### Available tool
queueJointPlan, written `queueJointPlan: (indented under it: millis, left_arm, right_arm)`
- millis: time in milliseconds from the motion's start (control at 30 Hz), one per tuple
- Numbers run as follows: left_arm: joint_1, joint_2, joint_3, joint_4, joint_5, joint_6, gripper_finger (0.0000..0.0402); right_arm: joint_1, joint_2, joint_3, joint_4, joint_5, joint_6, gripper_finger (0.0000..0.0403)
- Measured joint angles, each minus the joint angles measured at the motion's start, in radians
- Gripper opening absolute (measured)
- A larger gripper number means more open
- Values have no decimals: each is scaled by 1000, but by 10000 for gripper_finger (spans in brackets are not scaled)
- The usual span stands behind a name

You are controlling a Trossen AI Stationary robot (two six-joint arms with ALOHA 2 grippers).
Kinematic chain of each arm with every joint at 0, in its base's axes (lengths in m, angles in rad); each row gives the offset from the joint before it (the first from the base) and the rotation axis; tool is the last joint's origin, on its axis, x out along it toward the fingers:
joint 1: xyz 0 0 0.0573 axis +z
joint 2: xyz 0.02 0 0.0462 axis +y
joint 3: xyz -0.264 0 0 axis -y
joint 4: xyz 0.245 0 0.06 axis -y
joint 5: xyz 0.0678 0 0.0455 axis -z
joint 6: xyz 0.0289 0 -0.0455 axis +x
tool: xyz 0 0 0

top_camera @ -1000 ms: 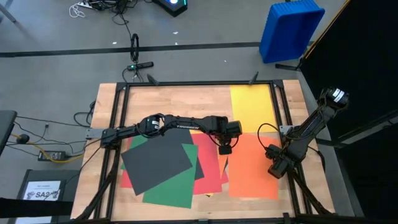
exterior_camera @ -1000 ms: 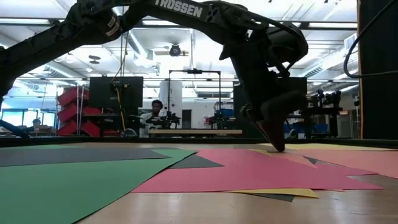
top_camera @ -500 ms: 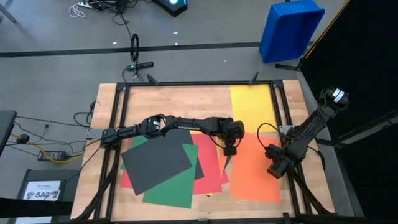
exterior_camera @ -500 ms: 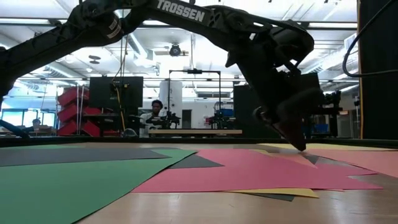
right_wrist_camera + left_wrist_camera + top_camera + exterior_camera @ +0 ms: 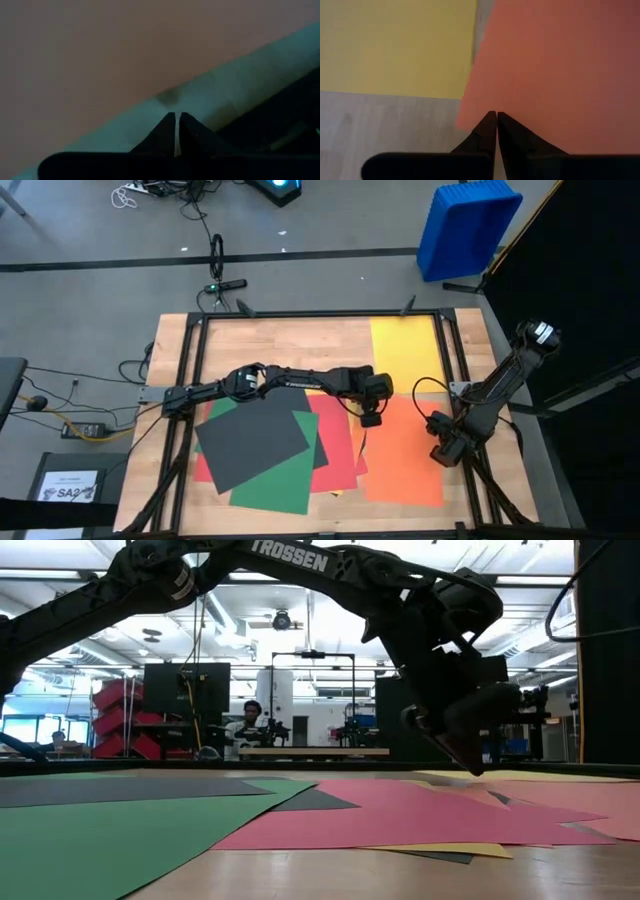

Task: Organize paper
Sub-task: Stack the orange colored paper on top of the orange colored paper

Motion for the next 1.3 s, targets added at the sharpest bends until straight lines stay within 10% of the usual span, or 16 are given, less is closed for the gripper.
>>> queueJointPlan:
  millis: [300,600,1033,1300]
  left_arm:
    - [18,0,0,55,-42,-1,0]
    - [46,-2,2,90,-7,3,0]
    - [38,0,2,21,-3,-24,0]
    - [21,0,-29,2,9,-50,0]
  right_arm:
    - [61,0,95,-27,69,42,0]
    - [90,80,105,636,213,-326,0]
    - [105,479,186,865,-3,-432,0]
    - [110,490,213,834,4,-422,0]
